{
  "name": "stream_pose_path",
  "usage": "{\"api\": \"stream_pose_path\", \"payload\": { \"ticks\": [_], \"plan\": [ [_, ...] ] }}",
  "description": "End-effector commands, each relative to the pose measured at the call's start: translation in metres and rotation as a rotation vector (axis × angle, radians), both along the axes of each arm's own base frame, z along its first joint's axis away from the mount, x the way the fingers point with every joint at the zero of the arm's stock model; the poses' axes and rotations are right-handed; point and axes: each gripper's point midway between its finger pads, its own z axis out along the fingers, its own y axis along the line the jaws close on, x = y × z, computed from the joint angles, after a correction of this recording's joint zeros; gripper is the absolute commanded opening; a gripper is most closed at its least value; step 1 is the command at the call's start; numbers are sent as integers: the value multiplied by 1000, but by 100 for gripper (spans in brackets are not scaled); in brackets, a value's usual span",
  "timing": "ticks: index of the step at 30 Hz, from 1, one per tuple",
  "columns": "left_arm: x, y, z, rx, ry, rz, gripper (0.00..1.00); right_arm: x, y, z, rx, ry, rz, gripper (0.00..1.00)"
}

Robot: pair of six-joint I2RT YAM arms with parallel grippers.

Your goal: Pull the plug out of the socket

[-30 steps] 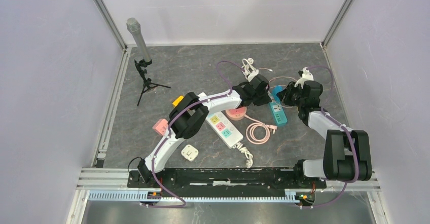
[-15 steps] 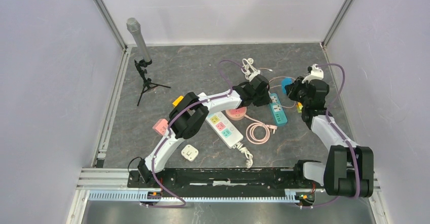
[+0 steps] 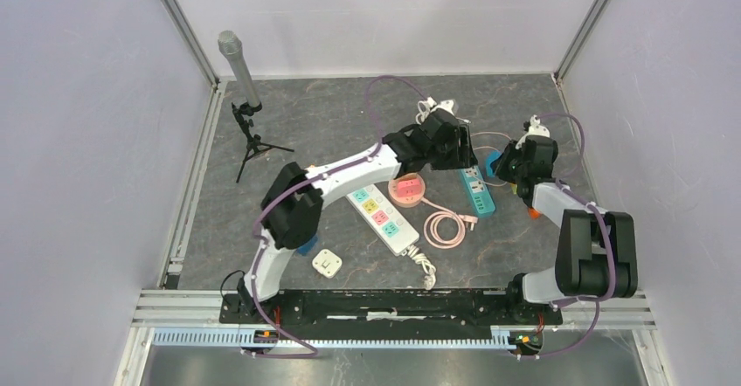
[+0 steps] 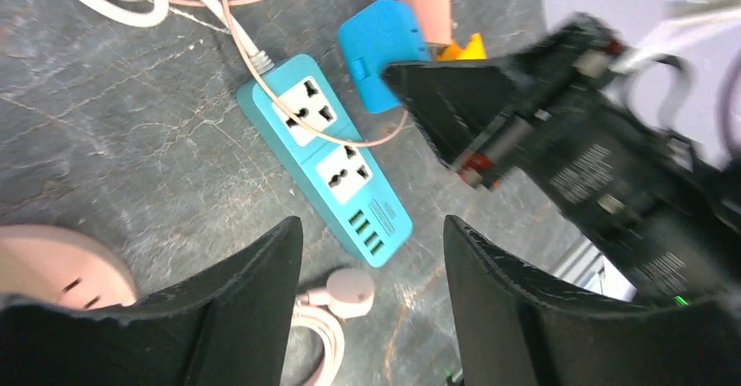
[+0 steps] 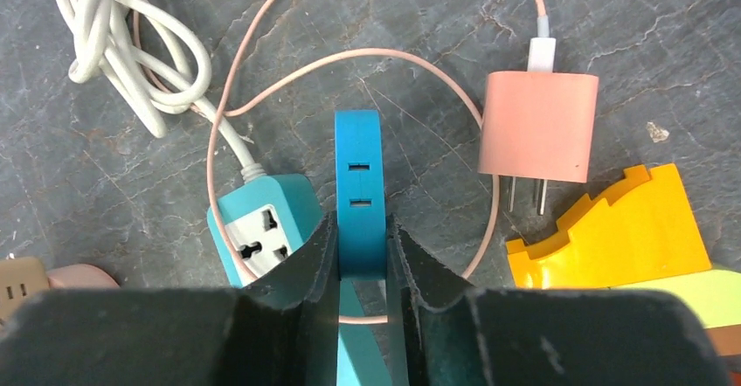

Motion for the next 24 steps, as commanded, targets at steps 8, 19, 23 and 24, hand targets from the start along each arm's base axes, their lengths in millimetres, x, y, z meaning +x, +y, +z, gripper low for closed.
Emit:
{"api": "stream_pose_path", "payload": {
  "ticks": [8, 19, 23, 24],
  "plan": [
    [8, 101, 94, 72, -261, 84, 81, 19, -3, 15, -3, -17, 19, 68],
    [6, 199, 82, 103, -267, 257, 85, 11, -2, 72, -11, -144, 21, 80],
    [-2, 227, 74, 116, -273, 314, 85, 3, 18, 101, 20, -237, 118, 81],
    [-5, 233, 73, 114, -274, 326, 85, 0, 23, 108, 27, -260, 147, 81]
  ]
}}
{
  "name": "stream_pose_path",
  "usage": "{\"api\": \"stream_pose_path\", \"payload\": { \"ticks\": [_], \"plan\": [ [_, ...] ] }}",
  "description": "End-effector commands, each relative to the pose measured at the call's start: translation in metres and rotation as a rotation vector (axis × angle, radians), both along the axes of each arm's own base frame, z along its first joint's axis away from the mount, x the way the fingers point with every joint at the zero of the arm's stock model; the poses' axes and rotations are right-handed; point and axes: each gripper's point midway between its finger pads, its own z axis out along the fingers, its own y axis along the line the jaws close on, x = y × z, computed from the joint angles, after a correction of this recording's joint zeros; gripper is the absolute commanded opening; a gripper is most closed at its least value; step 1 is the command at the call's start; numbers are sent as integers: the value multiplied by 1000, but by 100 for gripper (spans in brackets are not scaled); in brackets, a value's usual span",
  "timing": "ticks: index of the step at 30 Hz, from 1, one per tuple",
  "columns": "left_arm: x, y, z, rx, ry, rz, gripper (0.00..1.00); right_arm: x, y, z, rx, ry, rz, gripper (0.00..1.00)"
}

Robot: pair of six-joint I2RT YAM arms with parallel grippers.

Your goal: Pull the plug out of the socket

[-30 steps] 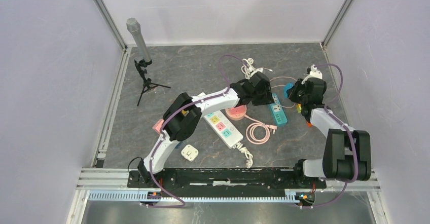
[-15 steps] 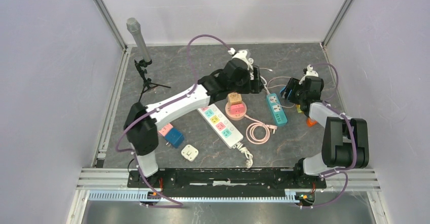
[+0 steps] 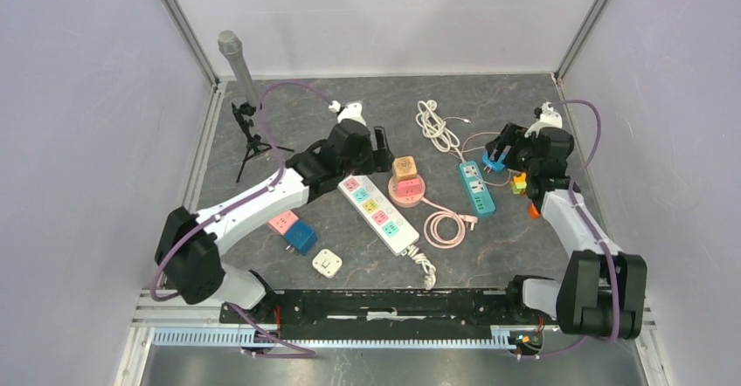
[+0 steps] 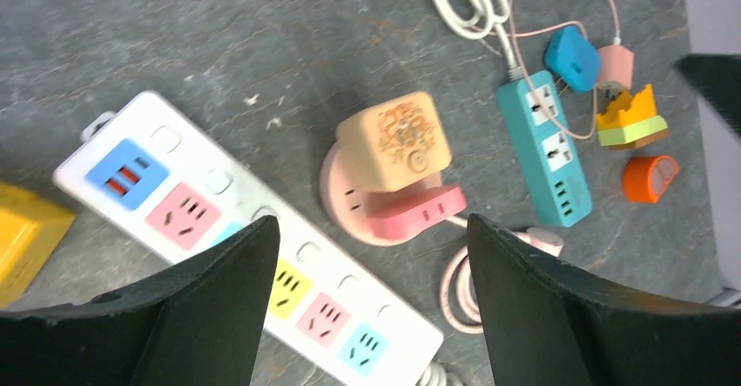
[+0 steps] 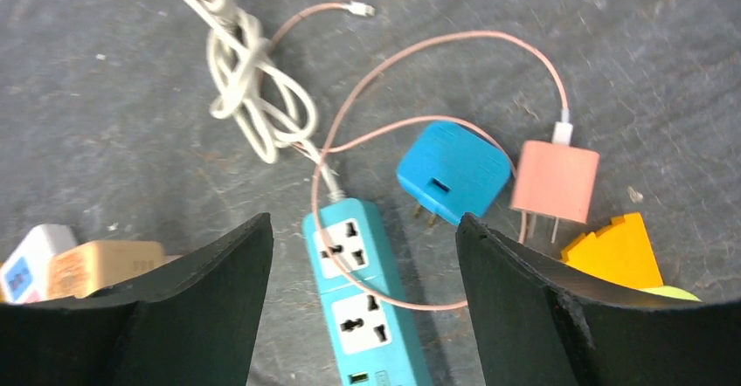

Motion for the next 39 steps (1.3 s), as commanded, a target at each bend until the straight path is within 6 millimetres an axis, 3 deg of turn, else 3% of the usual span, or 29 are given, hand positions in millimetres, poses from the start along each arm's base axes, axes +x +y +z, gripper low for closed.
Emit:
{"api": "stream_pose_path", "payload": {
  "ticks": [1, 5, 9, 15, 18, 26, 35, 39],
  "plan": [
    [-2, 24, 22, -43, -90, 67, 85, -4, 26, 48, 27, -146, 138, 82],
    [-15, 40, 10, -50, -86, 80, 85, -18, 57, 68, 44, -214, 246, 84],
    [-19, 43, -10, -94, -98, 90, 87, -26, 98, 74, 76, -272, 273, 85],
    [-23, 38, -30, -119, -36, 76, 86, -31, 149, 55, 68, -216, 327, 85],
    [-23, 42, -34, -134, -14, 88, 86, -37, 170, 44, 25, -181, 365, 96],
    [-17, 51, -45, -188, 64, 120, 86, -57, 207, 15, -115, -98, 406, 98],
    [-7, 27, -51, -236, 141, 62, 86, -59, 242, -7, -264, -48, 456, 98],
    [-4, 19, -52, -252, 172, 30, 86, -58, 245, -16, -314, -24, 443, 98]
  ]
}}
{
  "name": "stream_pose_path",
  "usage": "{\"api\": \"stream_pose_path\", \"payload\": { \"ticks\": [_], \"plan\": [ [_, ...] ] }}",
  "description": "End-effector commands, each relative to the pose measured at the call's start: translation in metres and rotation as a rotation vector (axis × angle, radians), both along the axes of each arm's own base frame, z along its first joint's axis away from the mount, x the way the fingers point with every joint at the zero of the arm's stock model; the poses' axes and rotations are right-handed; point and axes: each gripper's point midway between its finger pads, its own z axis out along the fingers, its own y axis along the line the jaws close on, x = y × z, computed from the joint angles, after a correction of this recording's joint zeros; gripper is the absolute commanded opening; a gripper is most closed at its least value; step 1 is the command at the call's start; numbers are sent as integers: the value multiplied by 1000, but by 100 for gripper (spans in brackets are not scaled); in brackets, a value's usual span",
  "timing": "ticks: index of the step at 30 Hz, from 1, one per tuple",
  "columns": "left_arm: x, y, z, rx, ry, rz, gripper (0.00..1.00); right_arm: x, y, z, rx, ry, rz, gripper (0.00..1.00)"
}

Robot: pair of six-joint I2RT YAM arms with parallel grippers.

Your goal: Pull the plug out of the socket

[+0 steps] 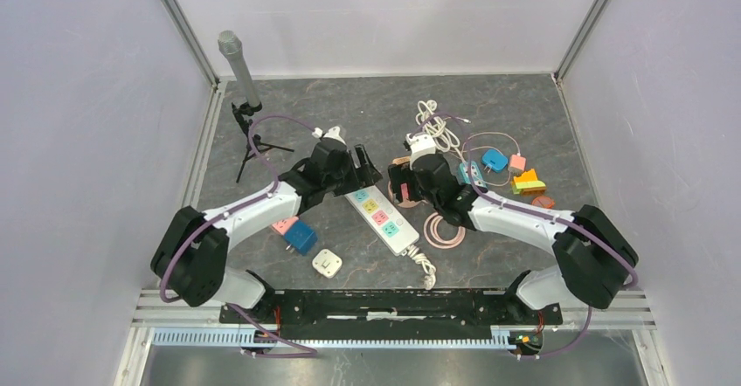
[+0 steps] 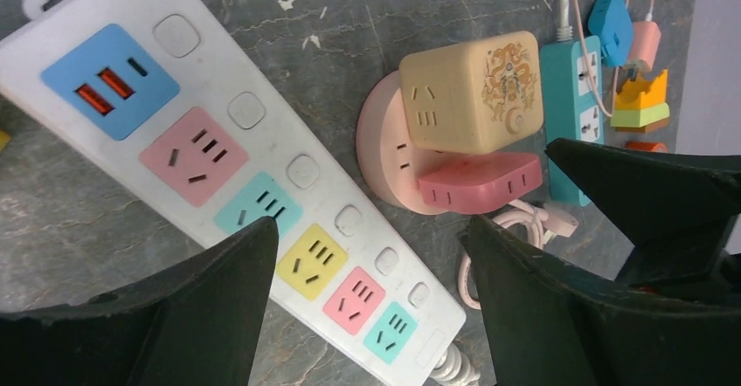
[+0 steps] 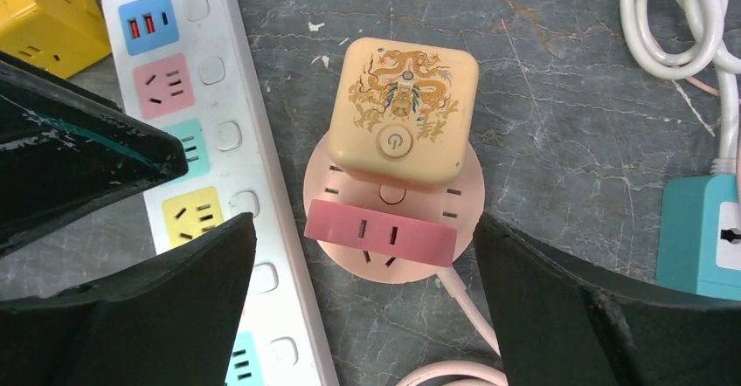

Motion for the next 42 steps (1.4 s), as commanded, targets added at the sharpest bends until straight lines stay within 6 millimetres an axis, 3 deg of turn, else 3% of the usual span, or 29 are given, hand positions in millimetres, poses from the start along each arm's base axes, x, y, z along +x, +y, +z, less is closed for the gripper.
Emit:
{"api": "stream_pose_path", "payload": {
  "ticks": [1, 10, 17, 22, 26, 33, 42],
  "plan": [
    [16, -21, 27, -101, -16, -24, 86, 13, -1, 8, -65, -48, -62, 97],
    [32, -34, 21, -127, 32, -25, 83, 13, -9, -9, -148, -50, -112, 73],
    [37, -54, 24, -162, 56, -85, 83, 9, -9, 1, -150, -133, -18, 56],
    [42, -63, 26, -198, 65, -91, 83, 4, -7, 8, -140, -208, 62, 51],
    [46, -69, 16, -202, 97, -95, 83, -1, -7, 8, -96, -228, 73, 51],
    [42, -71, -17, -166, 162, -97, 75, -4, -8, 3, -52, -231, 58, 52],
    [12, -53, -61, -98, 235, -98, 67, -4, -8, 6, -39, -236, 51, 52]
  ]
}}
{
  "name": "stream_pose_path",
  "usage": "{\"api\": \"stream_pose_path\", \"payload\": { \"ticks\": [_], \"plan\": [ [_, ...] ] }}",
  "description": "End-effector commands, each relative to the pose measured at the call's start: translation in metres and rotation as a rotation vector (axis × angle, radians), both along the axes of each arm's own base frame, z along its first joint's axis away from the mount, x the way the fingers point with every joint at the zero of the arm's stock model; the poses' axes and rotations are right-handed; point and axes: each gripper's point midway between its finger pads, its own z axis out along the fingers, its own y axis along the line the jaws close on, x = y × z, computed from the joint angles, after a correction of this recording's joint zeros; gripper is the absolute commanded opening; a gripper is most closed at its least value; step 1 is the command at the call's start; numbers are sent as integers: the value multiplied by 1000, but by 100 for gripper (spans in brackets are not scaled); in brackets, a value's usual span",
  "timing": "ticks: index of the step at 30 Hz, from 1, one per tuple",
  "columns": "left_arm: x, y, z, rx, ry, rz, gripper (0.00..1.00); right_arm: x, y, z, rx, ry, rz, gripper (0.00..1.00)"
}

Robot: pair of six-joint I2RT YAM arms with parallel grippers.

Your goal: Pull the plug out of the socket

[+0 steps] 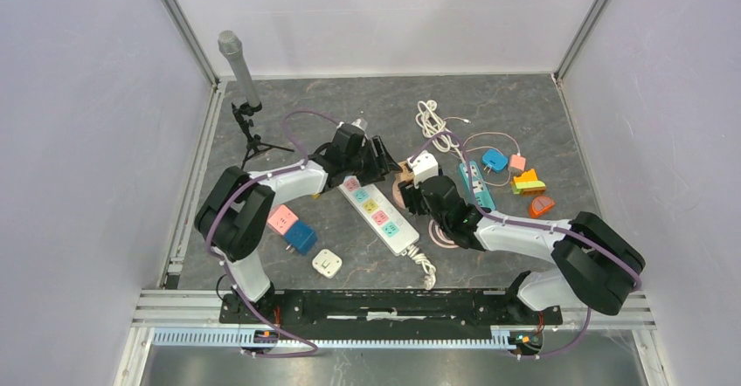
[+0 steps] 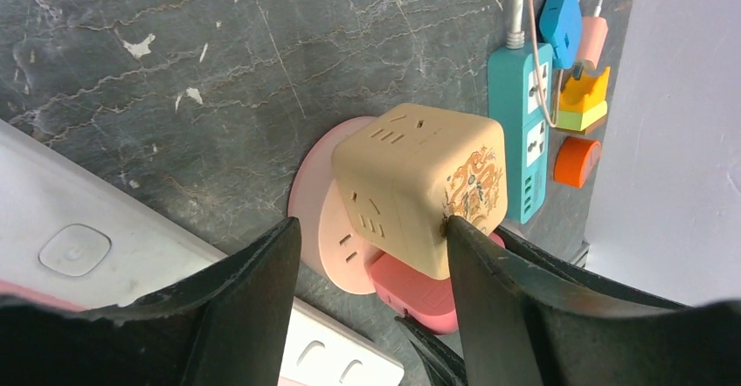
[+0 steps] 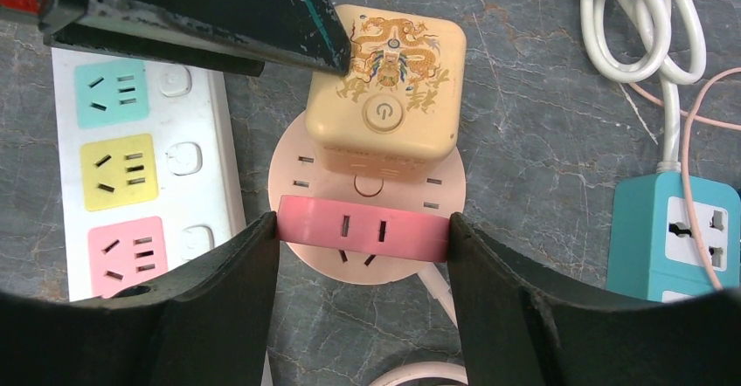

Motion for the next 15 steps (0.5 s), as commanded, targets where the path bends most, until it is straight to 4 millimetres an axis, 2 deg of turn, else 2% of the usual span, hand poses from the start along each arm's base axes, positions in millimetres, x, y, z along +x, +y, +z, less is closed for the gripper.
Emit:
{"api": "stream_pose_path", "payload": {
  "ticks": [1, 6, 11, 15],
  "plan": [
    [-24, 11, -30, 50, 64, -9, 67, 8, 11, 31, 88, -75, 0, 52],
    [-33, 12, -40, 43, 78, -27, 67, 9, 14, 30, 92, -62, 7, 52],
    [-33, -4, -22, -35, 46, -86, 74, 6, 19, 25, 99, -55, 34, 46],
    [-36, -18, -13, -64, 19, -150, 76, 6, 19, 22, 100, -49, 32, 42]
  ]
}}
